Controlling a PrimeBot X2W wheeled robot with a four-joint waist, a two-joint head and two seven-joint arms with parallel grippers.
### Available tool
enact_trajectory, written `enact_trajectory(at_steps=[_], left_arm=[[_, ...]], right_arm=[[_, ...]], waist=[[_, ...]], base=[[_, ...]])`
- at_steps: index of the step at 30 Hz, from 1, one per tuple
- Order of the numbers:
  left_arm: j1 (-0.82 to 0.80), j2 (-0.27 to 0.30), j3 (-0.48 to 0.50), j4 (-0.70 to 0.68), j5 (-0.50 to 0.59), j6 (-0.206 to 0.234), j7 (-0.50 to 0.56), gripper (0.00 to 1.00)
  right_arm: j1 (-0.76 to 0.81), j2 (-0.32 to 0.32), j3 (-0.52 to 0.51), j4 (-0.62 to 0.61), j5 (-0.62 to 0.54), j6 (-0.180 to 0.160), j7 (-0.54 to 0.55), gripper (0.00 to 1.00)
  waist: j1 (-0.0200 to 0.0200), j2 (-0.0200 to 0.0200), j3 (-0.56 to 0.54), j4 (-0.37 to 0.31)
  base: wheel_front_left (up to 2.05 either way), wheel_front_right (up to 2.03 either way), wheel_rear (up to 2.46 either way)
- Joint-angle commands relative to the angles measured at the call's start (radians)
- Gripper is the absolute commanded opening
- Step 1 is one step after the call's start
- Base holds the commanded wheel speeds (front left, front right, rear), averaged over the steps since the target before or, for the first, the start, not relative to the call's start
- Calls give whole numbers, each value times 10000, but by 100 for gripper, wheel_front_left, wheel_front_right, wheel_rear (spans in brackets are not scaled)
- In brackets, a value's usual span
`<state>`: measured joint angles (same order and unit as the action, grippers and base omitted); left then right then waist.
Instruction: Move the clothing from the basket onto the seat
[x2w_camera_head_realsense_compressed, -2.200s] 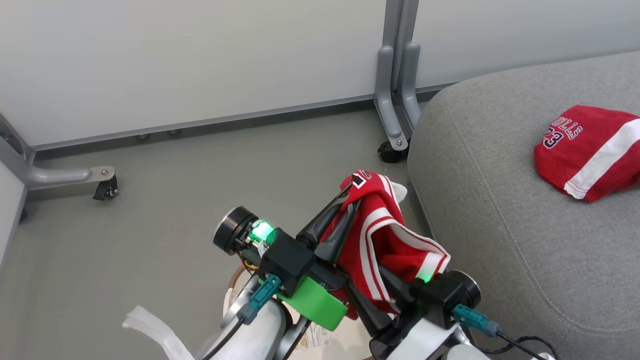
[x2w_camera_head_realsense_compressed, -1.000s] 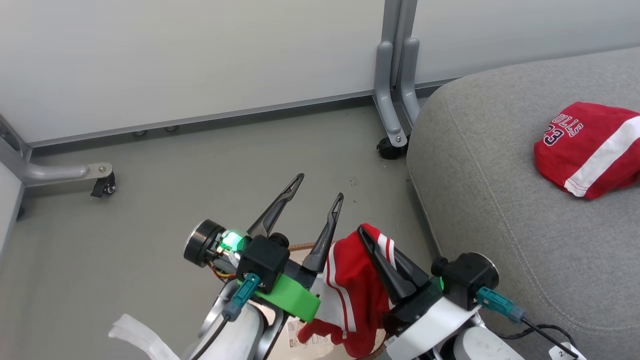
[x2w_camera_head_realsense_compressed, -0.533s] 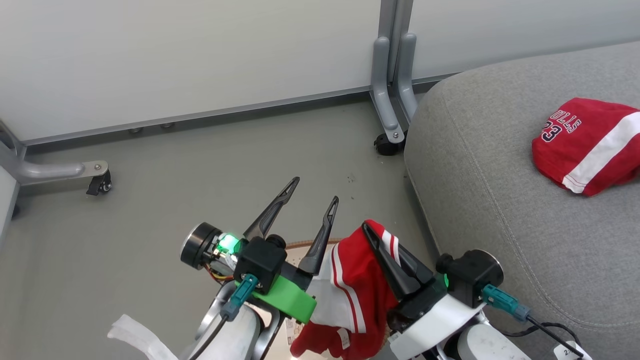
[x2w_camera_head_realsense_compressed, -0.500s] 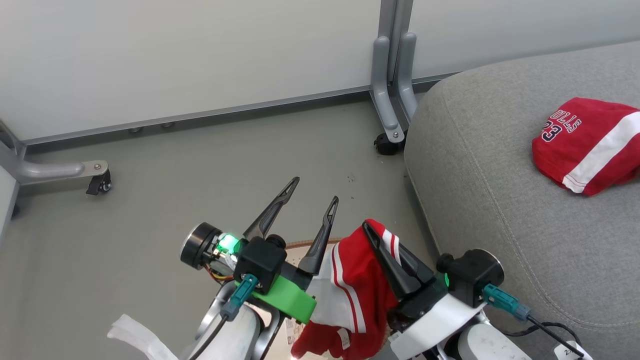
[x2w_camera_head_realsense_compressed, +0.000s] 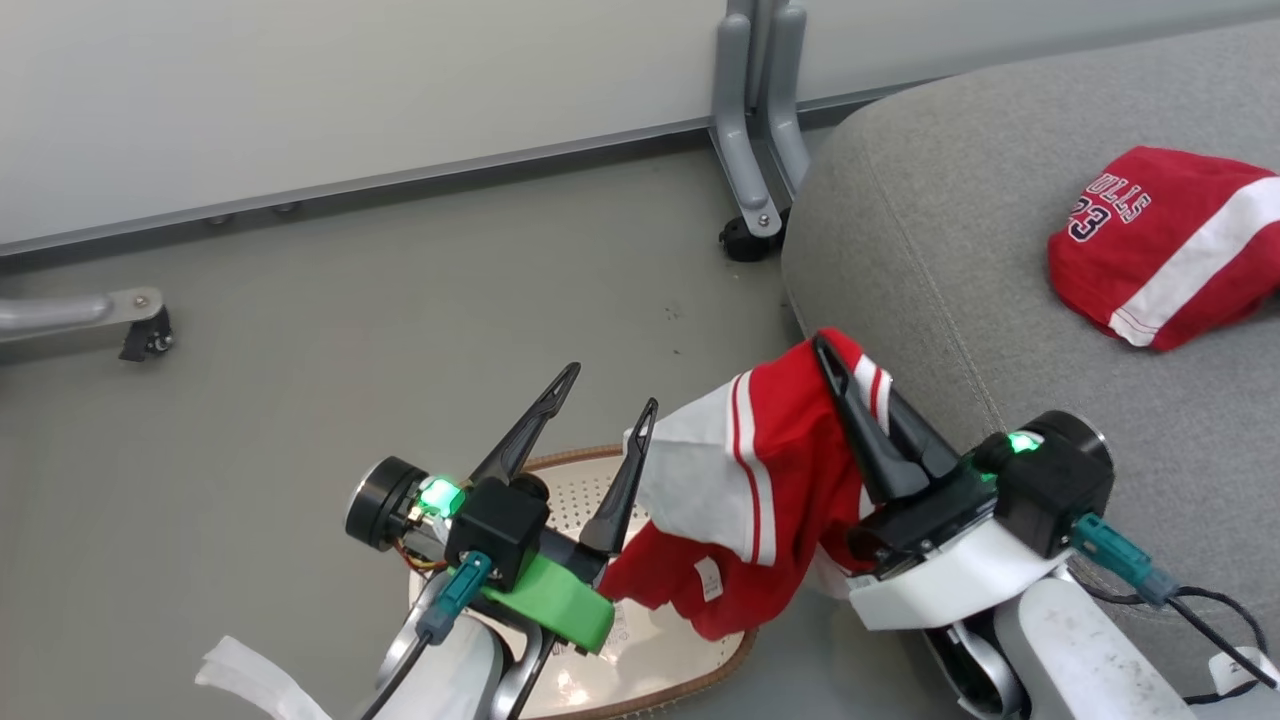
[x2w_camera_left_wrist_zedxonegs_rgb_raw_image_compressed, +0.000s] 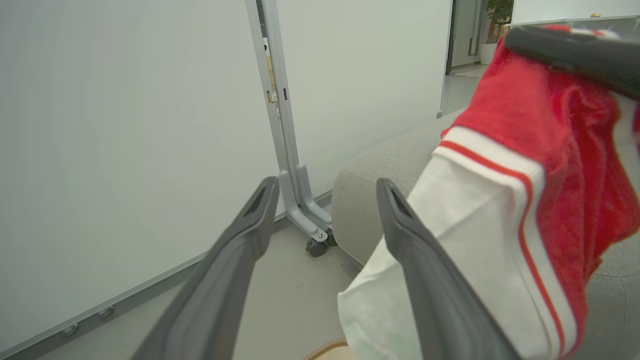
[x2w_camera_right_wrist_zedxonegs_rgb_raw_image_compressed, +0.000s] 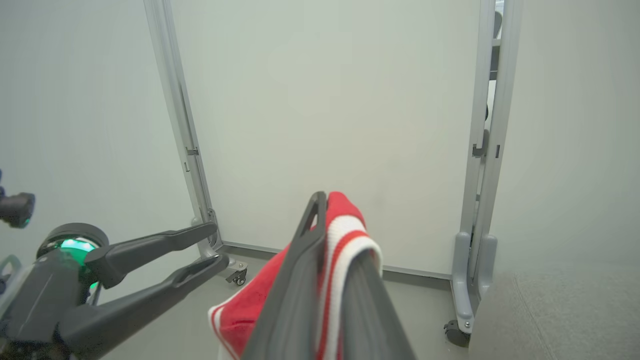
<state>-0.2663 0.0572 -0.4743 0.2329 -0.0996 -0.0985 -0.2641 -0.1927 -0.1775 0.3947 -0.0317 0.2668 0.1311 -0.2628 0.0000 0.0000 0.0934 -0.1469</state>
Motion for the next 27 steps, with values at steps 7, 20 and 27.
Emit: enact_trajectory(at_steps=[7,20,27], left_arm=[[378,311,215,-547,24,-156,-4,100],[771,1100,396,-1275,67,-302,-4,100],[501,1143,110,-1218,37,-315,-4,100]], right_arm=[[-38,-153,-983,-1044,-471,-9,-30,0],[990,265,-2687,-2528,-687,-9,-30,0],[1039,62,-2984,-2768,-823,-9,-30,0]], waist=[[0,0,1111,-1480],[0,0,1930,-3505],[0,0,2156,-3970]], base=[[0,0,0],[0,0,0],[0,0,0]])
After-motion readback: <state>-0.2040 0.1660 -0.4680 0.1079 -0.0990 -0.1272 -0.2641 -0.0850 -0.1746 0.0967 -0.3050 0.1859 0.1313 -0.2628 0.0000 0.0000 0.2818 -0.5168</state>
